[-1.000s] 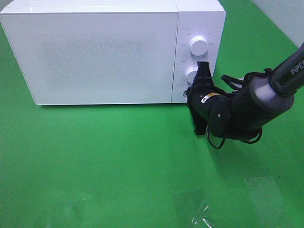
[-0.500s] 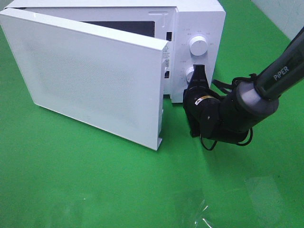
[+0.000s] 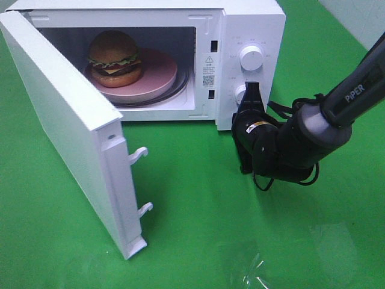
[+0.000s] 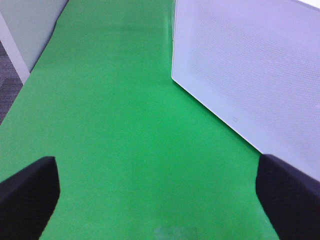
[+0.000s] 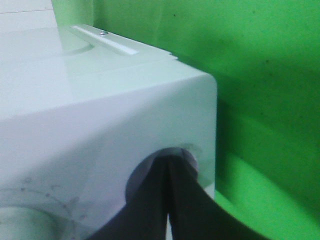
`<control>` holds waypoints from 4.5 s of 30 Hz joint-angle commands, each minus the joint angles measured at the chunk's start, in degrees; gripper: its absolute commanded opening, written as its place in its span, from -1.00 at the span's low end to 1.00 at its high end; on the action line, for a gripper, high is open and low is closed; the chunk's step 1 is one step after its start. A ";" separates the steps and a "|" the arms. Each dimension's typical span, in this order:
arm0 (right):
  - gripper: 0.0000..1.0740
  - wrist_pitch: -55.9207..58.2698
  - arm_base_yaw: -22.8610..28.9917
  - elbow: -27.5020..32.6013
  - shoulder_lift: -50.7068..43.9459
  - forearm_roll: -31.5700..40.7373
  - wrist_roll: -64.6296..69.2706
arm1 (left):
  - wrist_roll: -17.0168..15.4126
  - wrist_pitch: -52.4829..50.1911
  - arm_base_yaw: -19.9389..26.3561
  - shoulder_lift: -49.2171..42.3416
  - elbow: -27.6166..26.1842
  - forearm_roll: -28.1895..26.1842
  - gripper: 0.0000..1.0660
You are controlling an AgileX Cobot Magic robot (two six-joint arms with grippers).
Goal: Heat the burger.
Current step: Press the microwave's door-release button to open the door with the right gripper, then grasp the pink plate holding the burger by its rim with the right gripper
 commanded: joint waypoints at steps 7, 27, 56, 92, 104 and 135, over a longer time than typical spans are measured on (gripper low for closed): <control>-1.00 -8.94 -1.78 0.11 -4.64 -3.15 -0.46 | -0.17 -0.46 0.11 -1.15 0.29 -0.34 0.87; -1.00 25.38 -1.78 7.05 -16.16 -7.28 -16.56 | -0.17 -0.46 0.11 -1.15 0.29 -0.34 0.87; -0.91 71.16 -1.78 3.78 -29.45 -13.01 -80.90 | -0.17 -0.46 0.11 -1.15 0.29 -0.34 0.87; -0.50 72.71 -1.66 -2.75 -29.45 -42.74 -160.08 | -0.17 -0.46 0.11 -1.15 0.29 -0.34 0.87; 0.72 67.09 1.72 -2.81 -29.45 -43.32 -149.37 | -0.17 -0.46 0.11 -1.15 0.29 -0.34 0.87; 0.76 66.41 6.25 -25.15 -11.92 -46.07 -147.42 | -0.17 -0.46 0.11 -1.15 0.29 -0.34 0.87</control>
